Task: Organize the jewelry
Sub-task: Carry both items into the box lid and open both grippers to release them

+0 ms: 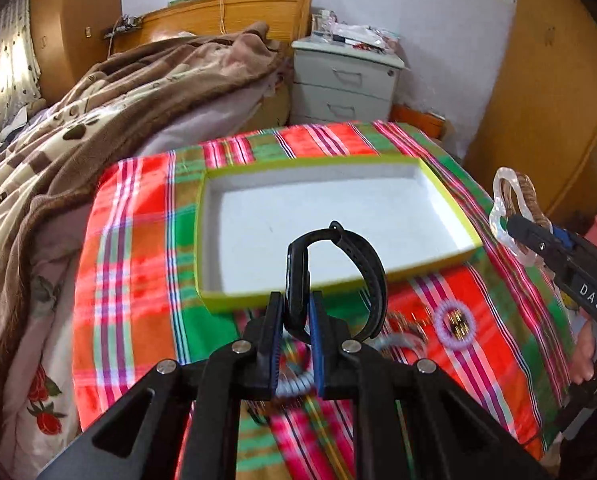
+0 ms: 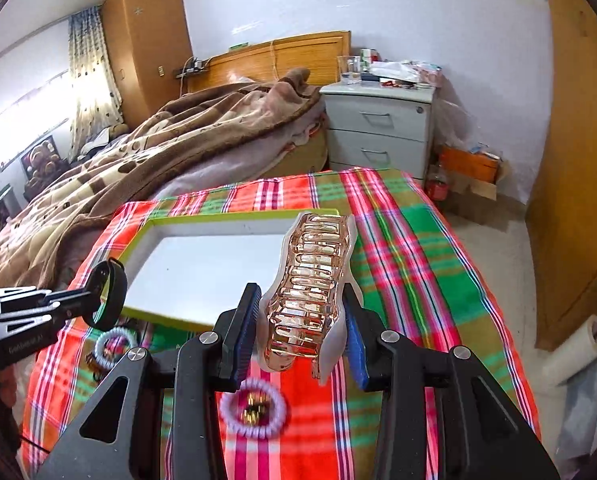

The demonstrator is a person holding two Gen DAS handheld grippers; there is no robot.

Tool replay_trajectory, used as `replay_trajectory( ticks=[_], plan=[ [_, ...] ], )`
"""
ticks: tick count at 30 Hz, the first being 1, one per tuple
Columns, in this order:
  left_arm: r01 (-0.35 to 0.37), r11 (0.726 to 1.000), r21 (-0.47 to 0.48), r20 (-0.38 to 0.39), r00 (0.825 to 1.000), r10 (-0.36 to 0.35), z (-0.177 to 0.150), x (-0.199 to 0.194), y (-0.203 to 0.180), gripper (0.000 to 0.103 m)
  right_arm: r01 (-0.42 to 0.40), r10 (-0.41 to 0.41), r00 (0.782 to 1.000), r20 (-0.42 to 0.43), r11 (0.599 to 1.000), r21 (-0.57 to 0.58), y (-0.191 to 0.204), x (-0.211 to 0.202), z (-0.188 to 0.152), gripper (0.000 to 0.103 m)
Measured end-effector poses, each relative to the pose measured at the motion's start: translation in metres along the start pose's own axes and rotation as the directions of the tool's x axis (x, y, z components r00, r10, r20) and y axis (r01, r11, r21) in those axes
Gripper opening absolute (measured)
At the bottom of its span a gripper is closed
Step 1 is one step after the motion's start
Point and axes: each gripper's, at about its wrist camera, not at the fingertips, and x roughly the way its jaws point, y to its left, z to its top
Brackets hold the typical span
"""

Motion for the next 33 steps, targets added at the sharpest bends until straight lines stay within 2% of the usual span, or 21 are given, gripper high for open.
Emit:
replay_trajectory(
  ticks=[12,20,33],
  plan=[
    [-0.009,0.997,-0.081,-0.016,1.0,0.008,0.044,0.05,0.029,0.013,-0.06,0.055,0.993,-0.102,0.997,-0.045,0.001,0.068,0.028,0.04],
    [-0.022,0.993,-0.115,-0.055,0.998,0.016,0.065,0.086,0.04,0.014,-0.036,0.021,0.984,-0.179,0.996,-0.079,0.0,0.108,0.03,0.04],
    [-0.047,0.991,-0.123,-0.111,0.993,0.033,0.071,0.119,0.045,0.014,-0.001,-0.024,0.983,-0.183,0.991,-0.135,0.004,0.125,0.033,0.04]
  ],
)
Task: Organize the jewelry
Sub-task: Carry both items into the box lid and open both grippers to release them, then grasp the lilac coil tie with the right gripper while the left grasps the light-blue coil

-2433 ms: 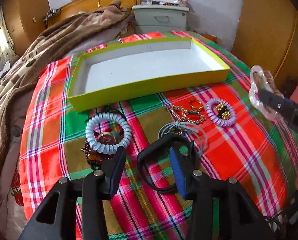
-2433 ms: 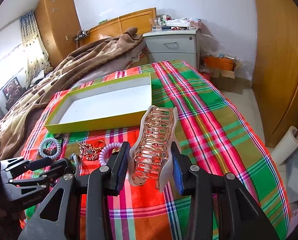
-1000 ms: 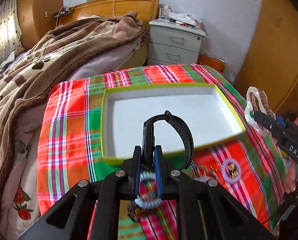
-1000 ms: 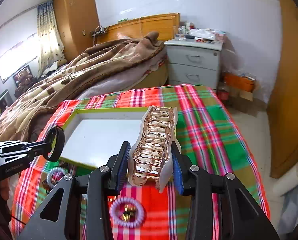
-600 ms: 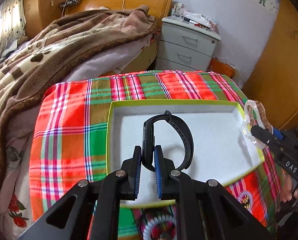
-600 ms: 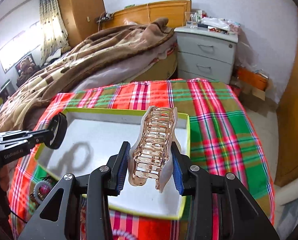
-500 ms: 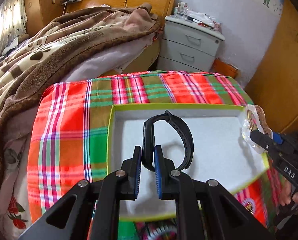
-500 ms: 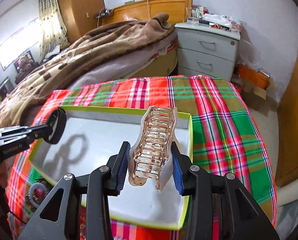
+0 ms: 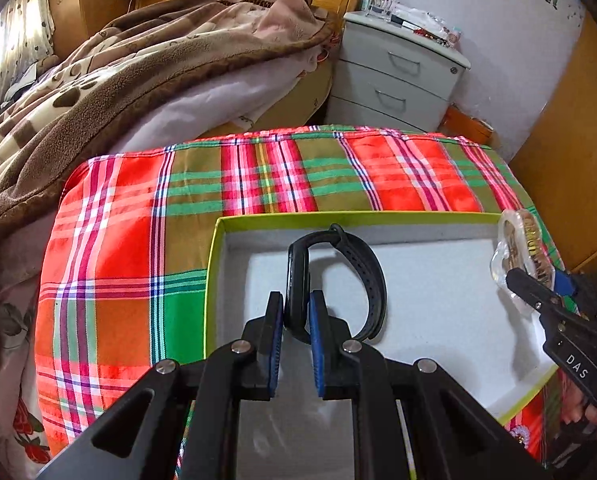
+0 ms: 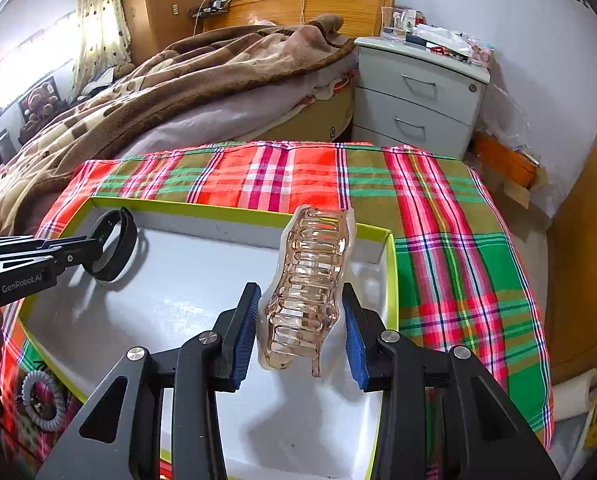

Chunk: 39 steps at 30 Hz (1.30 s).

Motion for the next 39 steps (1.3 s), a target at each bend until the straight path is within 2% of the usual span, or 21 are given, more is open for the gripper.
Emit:
replay_trajectory(
  ticks=[6,11,18,20,23,33,36,38,39],
  plan=[
    [0.001,1.0,-0.009,-0.011,1.0,-0.001,0.0,0.004,0.001,0.015,0.002,-0.002,1.0,0.014,1.0,0.016,-0.001,0.001,0.0,0.041],
    [0.011,1.0,-0.023,-0.021,1.0,-0.011,0.0,0.007,0.002,0.028,0.008,-0.009,0.999,0.037,1.0,0.025,-0.002,-0.004,0.001,0.051],
    [0.031,0.999,-0.026,-0.016,0.999,-0.032,-0.001,0.003,0.0,0.041,0.017,-0.019,0.998,0.059,0.999,0.03,-0.001,-0.011,0.002,0.052],
    [0.044,0.998,-0.037,-0.011,0.999,-0.044,-0.002,-0.002,0.001,0.046,0.004,-0.007,0.997,0.081,0.999,0.035,-0.001,-0.018,0.001,0.052],
    [0.059,0.998,-0.039,0.022,0.998,-0.058,-0.006,-0.018,0.003,0.048,-0.004,-0.002,0.992,0.124,0.999,0.042,0.0,-0.035,-0.003,0.052],
    [0.112,0.991,-0.08,0.112,0.988,-0.103,-0.042,-0.068,0.021,0.056,-0.073,0.06,0.967,0.248,0.996,0.046,0.002,-0.087,-0.031,0.052],
    [0.115,0.988,-0.104,0.119,0.988,-0.102,-0.059,-0.075,0.029,0.062,-0.088,0.078,0.953,0.292,0.996,0.023,0.003,-0.104,-0.046,0.052],
    [0.125,0.987,-0.104,0.1,0.988,-0.114,-0.072,-0.076,0.032,0.064,-0.085,0.083,0.944,0.318,0.996,-0.01,0.006,-0.114,-0.057,0.052],
    [0.127,0.987,-0.103,0.079,0.99,-0.119,-0.079,-0.077,0.034,0.064,-0.077,0.082,0.947,0.311,0.997,-0.029,0.008,-0.117,-0.063,0.052]
  ],
)
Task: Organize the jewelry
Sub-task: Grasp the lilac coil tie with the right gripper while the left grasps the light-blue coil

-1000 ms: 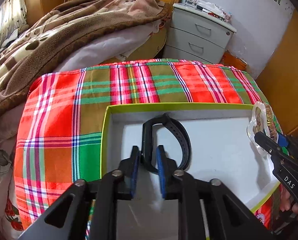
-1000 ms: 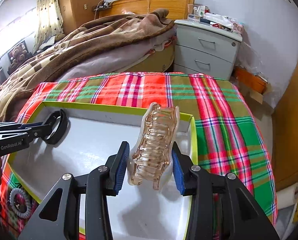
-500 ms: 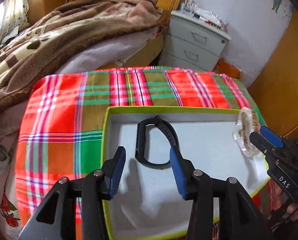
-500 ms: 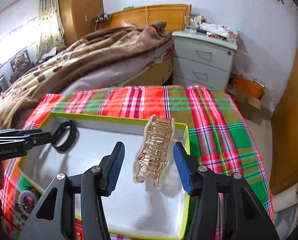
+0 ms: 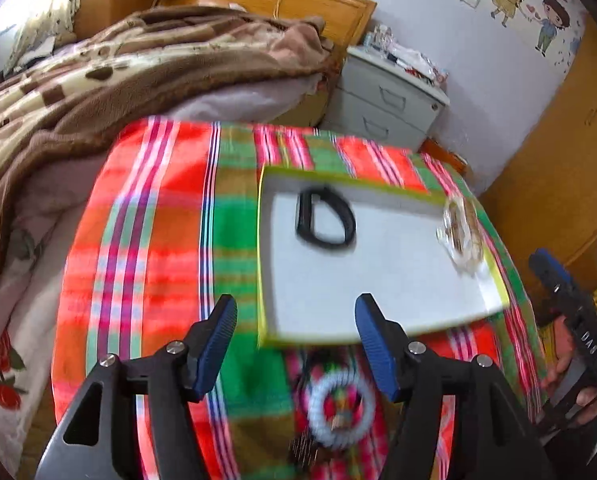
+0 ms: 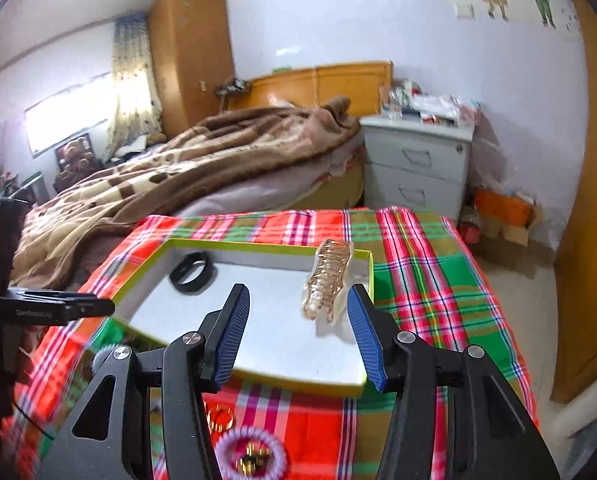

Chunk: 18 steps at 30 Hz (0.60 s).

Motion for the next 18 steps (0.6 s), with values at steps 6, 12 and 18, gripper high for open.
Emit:
replay_trajectory(
  ticks=[6,12,18],
  plan=[
    [-0.014,0.999,0.031,-0.052,0.999,0.016,-0.036,-0.011,0.004,0.064,0.007,0.0,0.991,-0.132,0.998,0.057,-0.005,-0.005,-0.028,0.052],
    [0.032,0.998,-0.063,-0.063,0.997,-0.036,-0.056,-0.022,0.016,0.063,0.014,0.036,0.967,-0.254,0.982,0.19,-0.02,0.002,-0.059,0.052],
    [0.063,0.989,-0.137,-0.065,0.995,-0.072,-0.066,-0.031,0.025,0.063,0.003,0.062,0.958,-0.279,0.974,0.227,-0.024,0.004,-0.07,0.048]
  ],
)
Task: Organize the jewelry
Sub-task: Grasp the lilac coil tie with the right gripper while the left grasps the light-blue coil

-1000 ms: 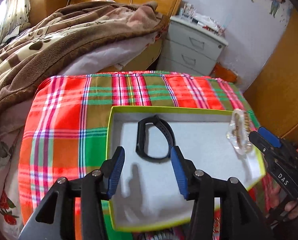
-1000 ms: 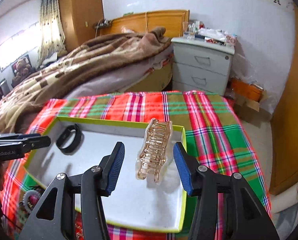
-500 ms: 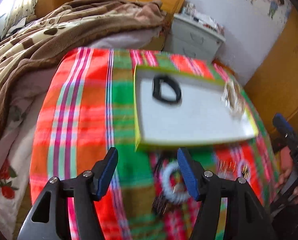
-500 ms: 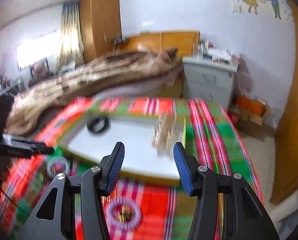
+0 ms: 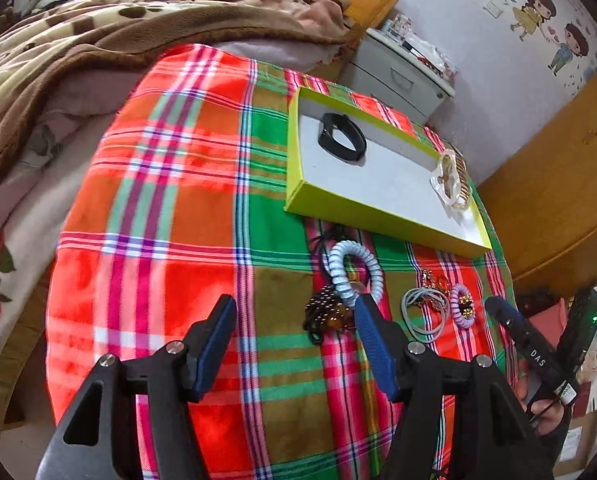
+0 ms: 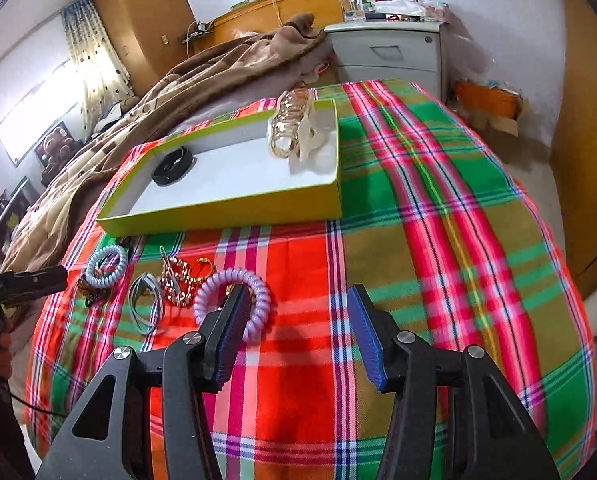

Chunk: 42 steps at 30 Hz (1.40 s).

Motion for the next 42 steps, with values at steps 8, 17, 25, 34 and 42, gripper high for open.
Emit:
replay_trajectory(
  ticks=[8,17,25,34,42],
  plan=[
    [0.068,0.998,0.015,0.012,0.998,-0.069,-0.008,-0.004,-0.004,0.063,-0.028,0.027,0.999,-0.03,0.999,-0.031,0.008,0.009,-0.007,0.037],
    [0.015,0.999,0.038,0.01,1.0,-0.016,-0.009,-0.004,-0.005,0.064,0.003,-0.01,0.998,-0.057,0.992,-0.124,0.023,0.014,-0.009,0.021],
    [0.01,0.999,0.032,-0.015,1.0,-0.01,-0.004,0.005,-0.01,0.063,0.028,-0.033,0.999,-0.037,0.992,-0.122,0.022,0.009,-0.01,0.01],
    [0.028,0.999,0.038,-0.01,1.0,-0.028,0.008,0.012,-0.018,0.063,-0.009,0.012,0.998,0.059,0.999,-0.045,0.012,-0.009,-0.001,0.009],
    [-0.014,0.996,0.089,-0.019,1.0,0.016,0.014,0.025,-0.028,0.05,-0.034,0.034,0.994,0.105,0.999,0.0,0.011,-0.018,0.008,0.009]
  ],
)
